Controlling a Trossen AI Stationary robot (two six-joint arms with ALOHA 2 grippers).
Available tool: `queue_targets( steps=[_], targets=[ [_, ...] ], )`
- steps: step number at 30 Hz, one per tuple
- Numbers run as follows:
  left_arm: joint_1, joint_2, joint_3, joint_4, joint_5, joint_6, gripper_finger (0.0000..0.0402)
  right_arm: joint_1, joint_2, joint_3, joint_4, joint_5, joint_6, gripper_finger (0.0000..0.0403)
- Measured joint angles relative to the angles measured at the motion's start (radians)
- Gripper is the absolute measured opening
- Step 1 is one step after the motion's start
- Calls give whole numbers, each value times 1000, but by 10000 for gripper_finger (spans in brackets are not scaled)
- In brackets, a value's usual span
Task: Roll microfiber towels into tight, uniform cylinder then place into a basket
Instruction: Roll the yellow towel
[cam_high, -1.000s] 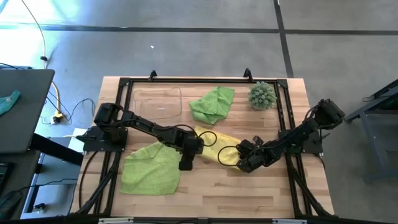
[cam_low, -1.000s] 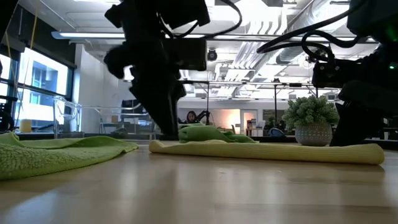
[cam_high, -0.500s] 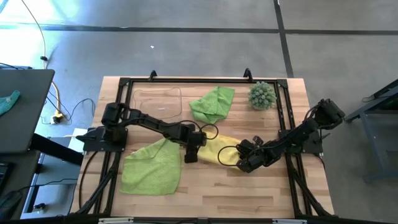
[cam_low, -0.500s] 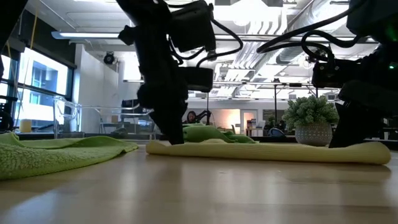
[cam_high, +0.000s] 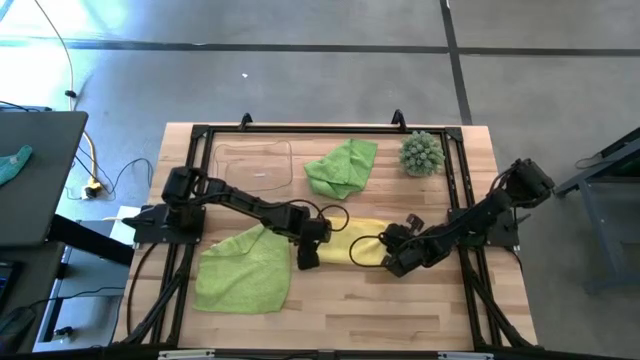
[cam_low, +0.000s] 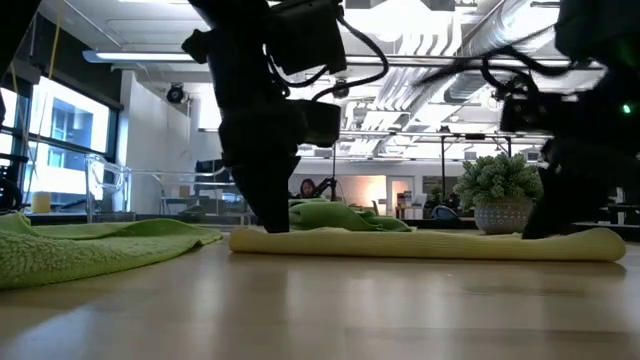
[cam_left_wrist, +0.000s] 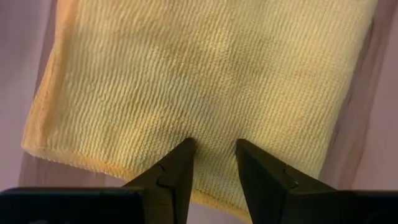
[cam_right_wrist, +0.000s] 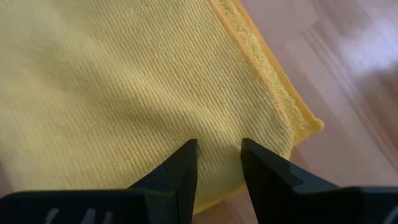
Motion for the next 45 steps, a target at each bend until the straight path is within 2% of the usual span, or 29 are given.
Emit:
queue_targets(
  steps=[7,12,16,20,25,32,38,41,45],
  targets=[
    [3,-1,52,19,-84,157,113,15,-13,112,-27,-40,-32,116],
    [35,-1,52,0,-126,192,113,59,1,116,3,-73,111,116],
    [57,6,43,-15,-123,192,113,96,61,109,3,-51,241,116],
    [64,15,41,-58,-120,180,113,113,135,110,3,-39,282,116],
    [40,17,41,-75,-16,125,113,112,170,114,-55,23,258,116],
    [-40,17,41,-49,17,-22,113,80,138,107,-244,144,123,116],
    [-95,13,55,25,50,-52,113,21,103,110,-338,156,123,116],
    [-106,13,81,36,77,0,113,13,60,110,-330,159,127,116],
    [-100,12,118,2,11,102,113,24,13,110,-196,152,219,116]
  ],
)
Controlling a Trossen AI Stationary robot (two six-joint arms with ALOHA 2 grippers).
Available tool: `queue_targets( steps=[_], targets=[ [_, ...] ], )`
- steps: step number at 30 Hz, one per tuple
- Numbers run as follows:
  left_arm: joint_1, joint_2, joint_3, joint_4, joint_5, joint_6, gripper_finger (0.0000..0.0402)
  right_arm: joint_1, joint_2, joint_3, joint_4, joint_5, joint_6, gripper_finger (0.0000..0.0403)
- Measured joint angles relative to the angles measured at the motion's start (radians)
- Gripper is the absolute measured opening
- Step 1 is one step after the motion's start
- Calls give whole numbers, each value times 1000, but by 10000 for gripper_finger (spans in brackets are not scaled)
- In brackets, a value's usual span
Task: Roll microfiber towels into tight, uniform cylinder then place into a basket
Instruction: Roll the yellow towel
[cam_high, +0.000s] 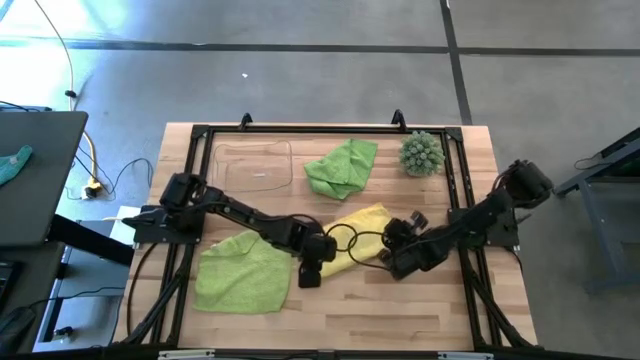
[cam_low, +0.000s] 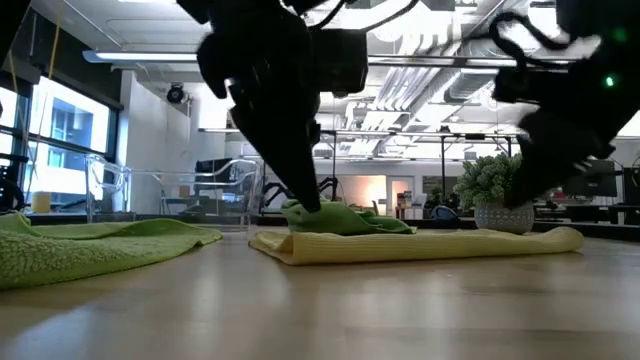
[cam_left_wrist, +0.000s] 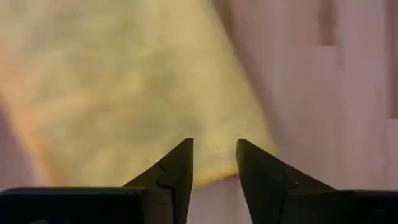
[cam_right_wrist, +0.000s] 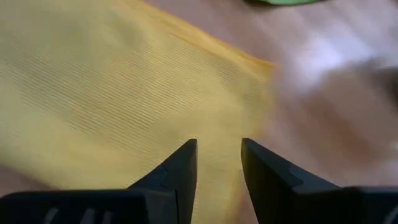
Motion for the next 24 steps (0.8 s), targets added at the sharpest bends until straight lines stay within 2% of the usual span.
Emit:
queue_targets(
  steps=[3,6,11,18,21,24],
  targets=[
    [26,-1,5,-25,-64,45,113,22,6,0,178,-6,49,116],
    [62,-1,0,-51,-114,56,113,46,53,0,344,39,48,116],
    [115,-1,-51,-32,-106,46,113,60,166,0,511,79,93,116],
    [105,-6,-127,-10,-60,-45,113,48,248,1,454,58,129,116],
    [70,-8,-137,2,-46,-99,113,33,249,2,381,66,73,116],
    [21,-7,-138,53,9,-155,113,13,242,2,328,76,-35,116]
  ],
)
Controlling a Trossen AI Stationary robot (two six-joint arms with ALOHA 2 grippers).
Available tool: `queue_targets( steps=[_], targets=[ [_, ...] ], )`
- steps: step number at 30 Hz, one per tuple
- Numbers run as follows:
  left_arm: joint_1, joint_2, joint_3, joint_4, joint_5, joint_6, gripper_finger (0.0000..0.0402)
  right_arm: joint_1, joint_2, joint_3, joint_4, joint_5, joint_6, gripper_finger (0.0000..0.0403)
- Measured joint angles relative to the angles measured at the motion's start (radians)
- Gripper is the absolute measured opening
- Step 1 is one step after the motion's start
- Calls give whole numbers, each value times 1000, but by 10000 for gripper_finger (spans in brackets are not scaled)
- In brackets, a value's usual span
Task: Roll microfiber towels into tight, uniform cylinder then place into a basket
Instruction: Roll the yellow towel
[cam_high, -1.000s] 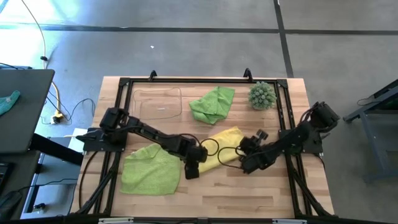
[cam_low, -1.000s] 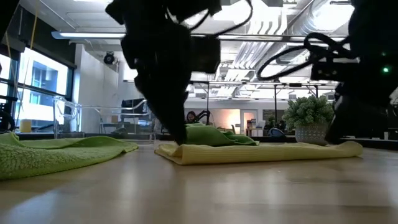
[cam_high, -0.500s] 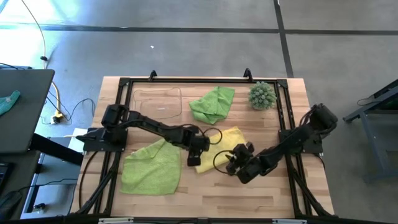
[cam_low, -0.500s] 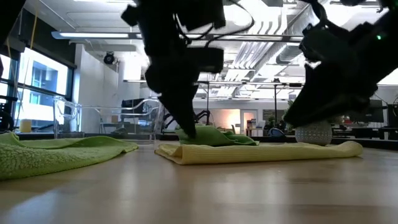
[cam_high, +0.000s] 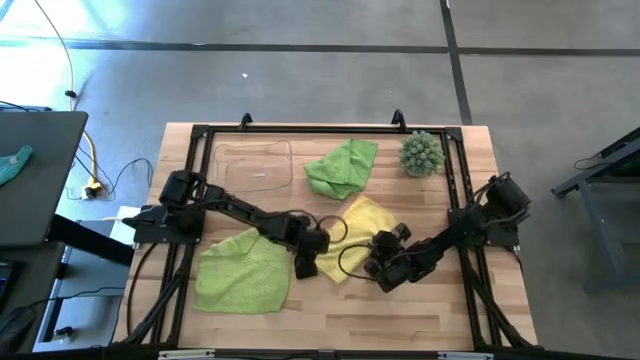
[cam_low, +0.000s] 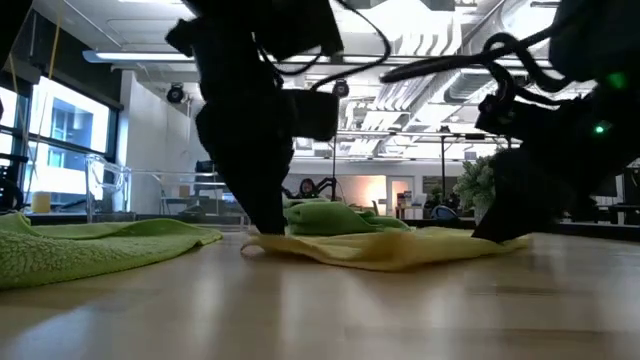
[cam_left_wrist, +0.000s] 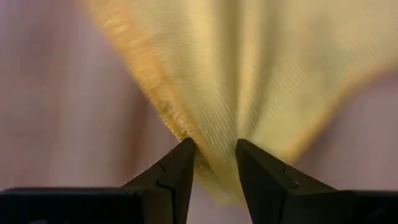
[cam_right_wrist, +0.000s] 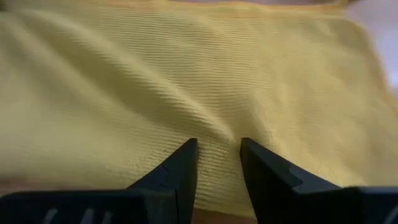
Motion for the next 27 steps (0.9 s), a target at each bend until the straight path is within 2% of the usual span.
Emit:
queue_targets(
  steps=[4,8,14,18,22,27],
  targets=[
    [-62,8,5,106,46,8,113,-30,-34,-2,-27,-22,-131,116],
    [-99,8,40,119,-12,100,113,-31,-123,22,-29,-82,-234,116],
    [-119,8,58,102,-142,462,113,49,-224,44,9,-235,-423,116],
    [-138,8,57,36,-198,712,113,116,-213,43,39,-247,-512,116],
    [-155,8,57,24,-246,857,113,148,-176,43,112,-232,-547,117],
    [-182,24,57,27,-250,1024,113,151,-90,45,293,-223,-709,133]
  ],
)
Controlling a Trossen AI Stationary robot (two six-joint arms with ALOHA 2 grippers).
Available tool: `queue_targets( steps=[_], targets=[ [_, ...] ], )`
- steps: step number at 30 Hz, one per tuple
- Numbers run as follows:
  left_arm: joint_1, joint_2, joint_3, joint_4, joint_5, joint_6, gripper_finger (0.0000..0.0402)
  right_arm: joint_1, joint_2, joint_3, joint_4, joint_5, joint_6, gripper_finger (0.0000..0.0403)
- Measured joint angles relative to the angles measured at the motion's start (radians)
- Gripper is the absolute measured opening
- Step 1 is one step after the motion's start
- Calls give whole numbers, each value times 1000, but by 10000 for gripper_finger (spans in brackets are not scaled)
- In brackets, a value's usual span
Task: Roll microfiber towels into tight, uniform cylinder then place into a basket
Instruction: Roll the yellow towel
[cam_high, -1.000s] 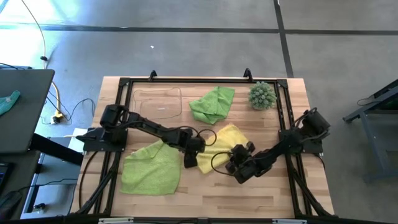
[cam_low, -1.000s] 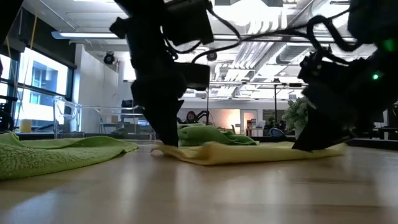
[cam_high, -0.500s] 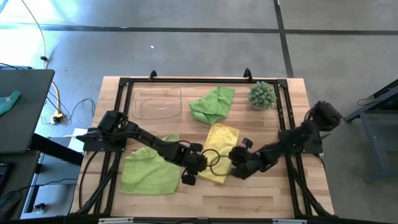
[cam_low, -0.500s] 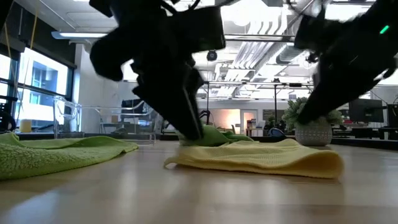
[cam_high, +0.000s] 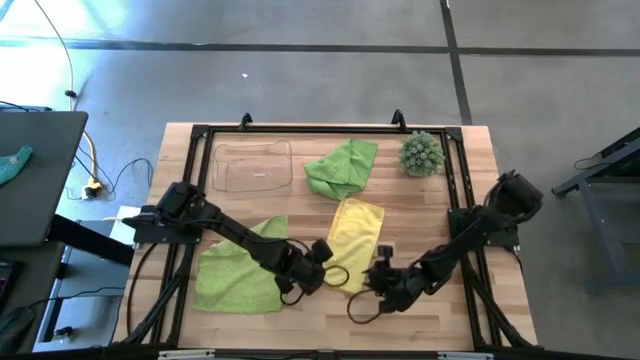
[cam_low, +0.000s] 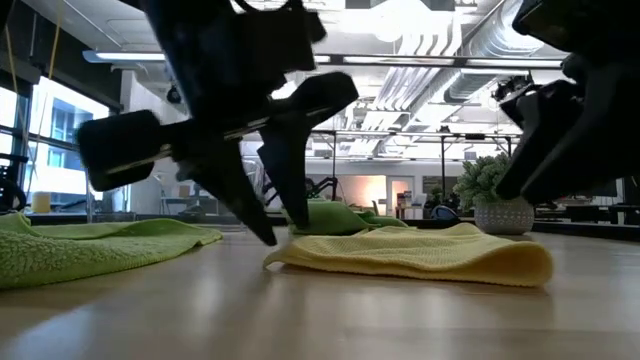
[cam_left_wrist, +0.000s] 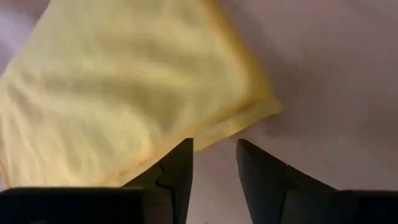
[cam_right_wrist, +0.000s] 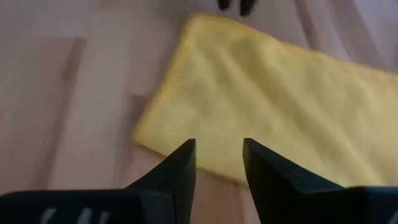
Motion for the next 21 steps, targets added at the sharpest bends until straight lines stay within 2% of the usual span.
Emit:
queue_targets(
  steps=[5,9,17,21],
  targets=[
    [-26,12,0,10,0,118,123,-4,53,0,105,-12,-132,174],
    [-33,13,0,45,-7,156,134,6,59,0,163,-43,-167,192],
    [-32,45,3,76,19,217,140,55,66,58,142,-43,-251,186],
    [-42,67,2,100,-14,240,140,73,74,95,50,-44,-242,177]
  ],
)
